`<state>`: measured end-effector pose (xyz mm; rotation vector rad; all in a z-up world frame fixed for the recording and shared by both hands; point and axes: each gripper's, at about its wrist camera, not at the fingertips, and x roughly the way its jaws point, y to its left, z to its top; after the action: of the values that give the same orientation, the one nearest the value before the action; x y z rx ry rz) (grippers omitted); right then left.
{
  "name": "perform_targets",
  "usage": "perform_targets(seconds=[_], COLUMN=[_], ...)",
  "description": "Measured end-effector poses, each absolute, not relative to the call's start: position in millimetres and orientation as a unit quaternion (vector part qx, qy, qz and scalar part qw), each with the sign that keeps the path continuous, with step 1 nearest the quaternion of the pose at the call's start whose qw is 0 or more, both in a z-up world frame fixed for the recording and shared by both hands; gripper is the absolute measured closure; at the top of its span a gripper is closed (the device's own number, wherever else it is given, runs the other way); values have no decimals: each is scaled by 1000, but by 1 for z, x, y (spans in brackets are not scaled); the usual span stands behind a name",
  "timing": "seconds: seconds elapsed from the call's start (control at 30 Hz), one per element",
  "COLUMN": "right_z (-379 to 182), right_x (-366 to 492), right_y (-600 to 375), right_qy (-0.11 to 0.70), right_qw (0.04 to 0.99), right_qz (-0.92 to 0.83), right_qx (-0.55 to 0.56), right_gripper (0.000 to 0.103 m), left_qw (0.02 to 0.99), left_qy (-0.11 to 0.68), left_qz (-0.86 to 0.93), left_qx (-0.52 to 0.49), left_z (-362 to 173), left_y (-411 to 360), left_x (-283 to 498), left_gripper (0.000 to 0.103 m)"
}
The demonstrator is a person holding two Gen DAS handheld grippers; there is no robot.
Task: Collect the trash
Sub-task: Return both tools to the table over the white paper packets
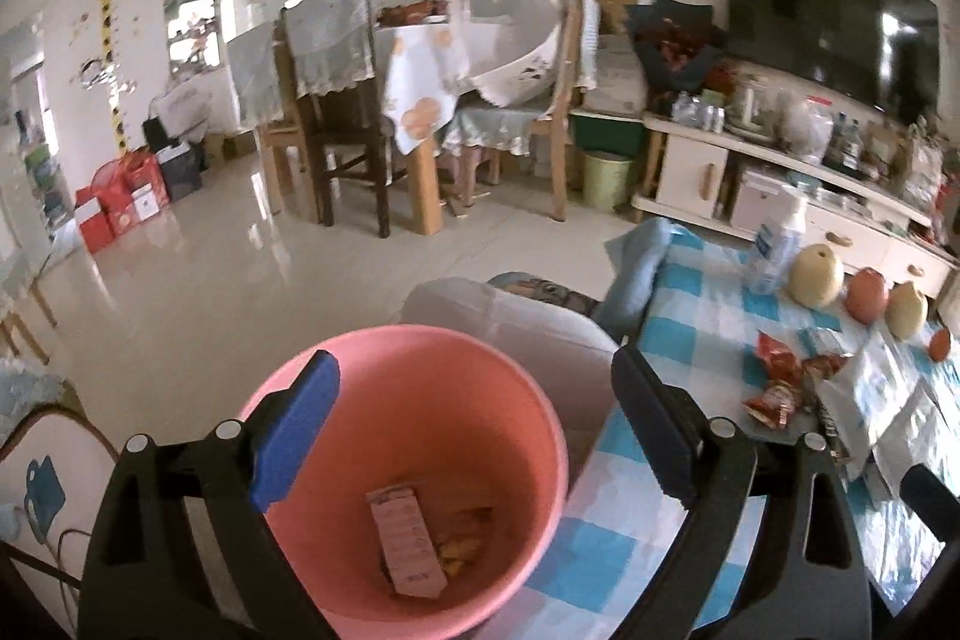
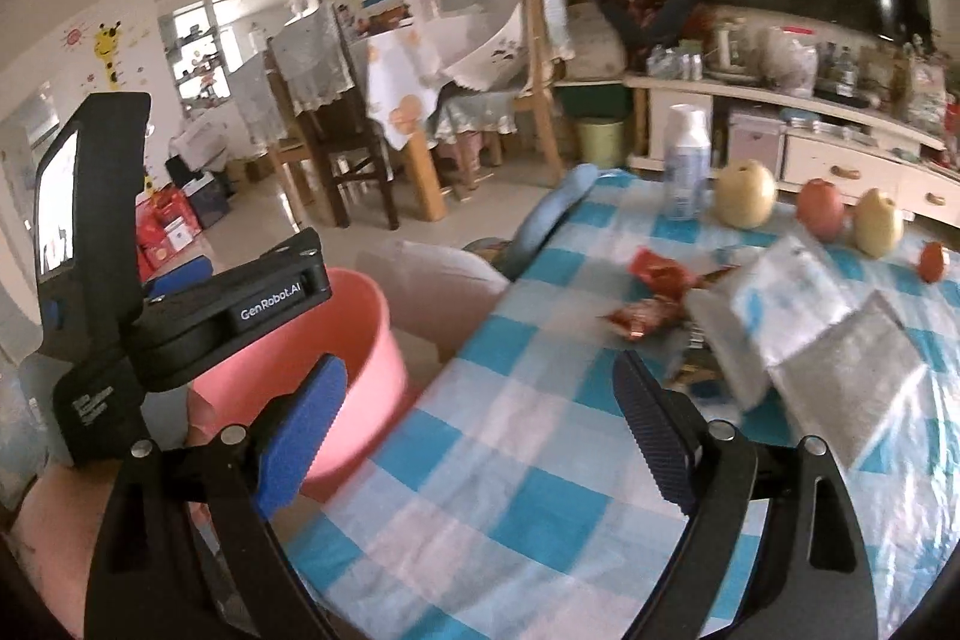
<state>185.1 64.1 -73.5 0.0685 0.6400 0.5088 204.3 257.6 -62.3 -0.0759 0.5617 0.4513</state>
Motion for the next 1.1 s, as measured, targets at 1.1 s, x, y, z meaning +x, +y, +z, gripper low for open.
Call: perform_targets(seconds=[1.1], right_z=[-90], right_x=[200], right_y=[-72], right_qy=[339], right_qw=[920], right_qz=[167], right_qx=[101], right_gripper=[12], left_qw=[950], left_qy=[260], left_qz=[166], left_qx=[49], left_z=[-65], left_y=[141], left_x=[233], left_gripper=[10])
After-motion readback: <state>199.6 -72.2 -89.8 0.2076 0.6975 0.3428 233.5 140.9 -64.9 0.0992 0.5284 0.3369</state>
